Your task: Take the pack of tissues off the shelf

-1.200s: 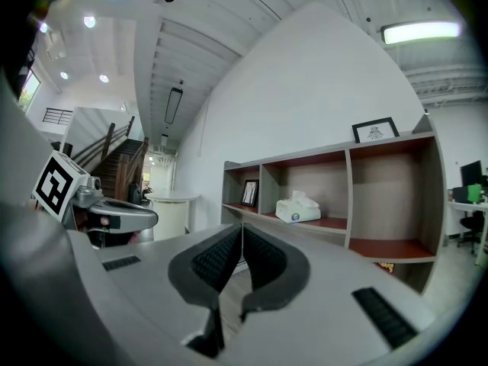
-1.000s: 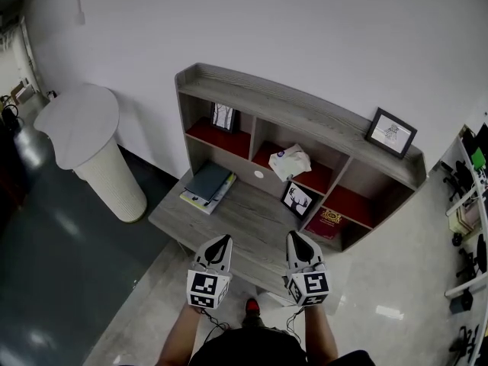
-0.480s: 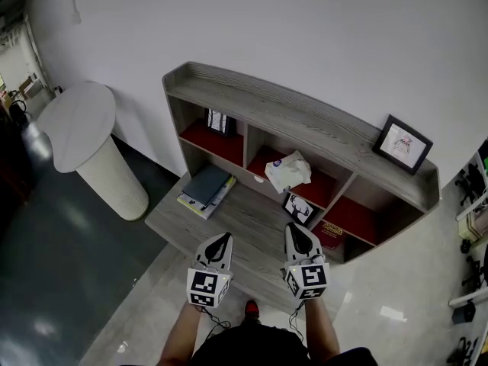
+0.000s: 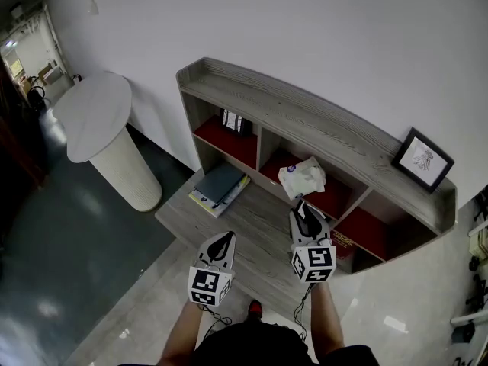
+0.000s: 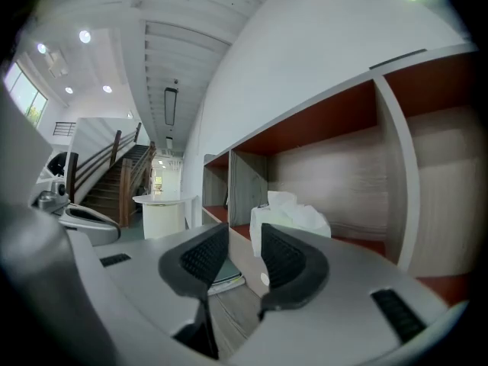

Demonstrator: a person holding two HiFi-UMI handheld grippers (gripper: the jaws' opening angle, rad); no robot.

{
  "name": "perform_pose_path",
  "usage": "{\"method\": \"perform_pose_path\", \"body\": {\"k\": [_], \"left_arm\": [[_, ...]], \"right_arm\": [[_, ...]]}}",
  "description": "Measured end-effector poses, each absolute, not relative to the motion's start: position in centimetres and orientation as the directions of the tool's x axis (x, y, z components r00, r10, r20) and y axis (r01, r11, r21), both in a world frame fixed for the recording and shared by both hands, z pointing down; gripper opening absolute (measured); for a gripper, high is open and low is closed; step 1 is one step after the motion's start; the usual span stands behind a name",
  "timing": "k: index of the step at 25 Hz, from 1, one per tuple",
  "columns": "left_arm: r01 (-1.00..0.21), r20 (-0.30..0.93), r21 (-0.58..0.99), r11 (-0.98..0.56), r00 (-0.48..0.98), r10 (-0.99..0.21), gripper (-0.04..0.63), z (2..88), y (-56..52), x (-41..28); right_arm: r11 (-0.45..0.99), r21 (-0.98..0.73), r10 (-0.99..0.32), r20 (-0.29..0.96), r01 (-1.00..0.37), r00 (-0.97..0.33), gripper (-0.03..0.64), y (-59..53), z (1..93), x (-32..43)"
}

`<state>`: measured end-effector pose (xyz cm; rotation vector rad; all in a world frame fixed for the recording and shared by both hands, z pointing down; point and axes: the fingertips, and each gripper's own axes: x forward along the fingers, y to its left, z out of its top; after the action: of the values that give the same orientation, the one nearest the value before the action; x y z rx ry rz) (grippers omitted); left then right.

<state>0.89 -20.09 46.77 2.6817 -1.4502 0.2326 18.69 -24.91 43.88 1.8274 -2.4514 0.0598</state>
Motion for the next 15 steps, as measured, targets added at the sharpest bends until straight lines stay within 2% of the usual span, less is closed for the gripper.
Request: {"method": "perform_pose_path", "body": {"k": [6,15], "left_arm": [[-0.852,0.191,-0.005,-0.523,0.513,-0.837,0.006,47.2,-20.1,0.0],[-0.874,0.202,-0.005,-0.486,0.475,-0.856,0.006,47.6,-20.6,-1.2]], "right_arm": [[0.283,0.052,-0.954,0.121,-0.958,-0.275,0.178,-28.0,44.5,19.1],[0.269,0.046,-0.951,0.174,-0.962,-0.257,0.186,-30.4,46.3,19.3]]}}
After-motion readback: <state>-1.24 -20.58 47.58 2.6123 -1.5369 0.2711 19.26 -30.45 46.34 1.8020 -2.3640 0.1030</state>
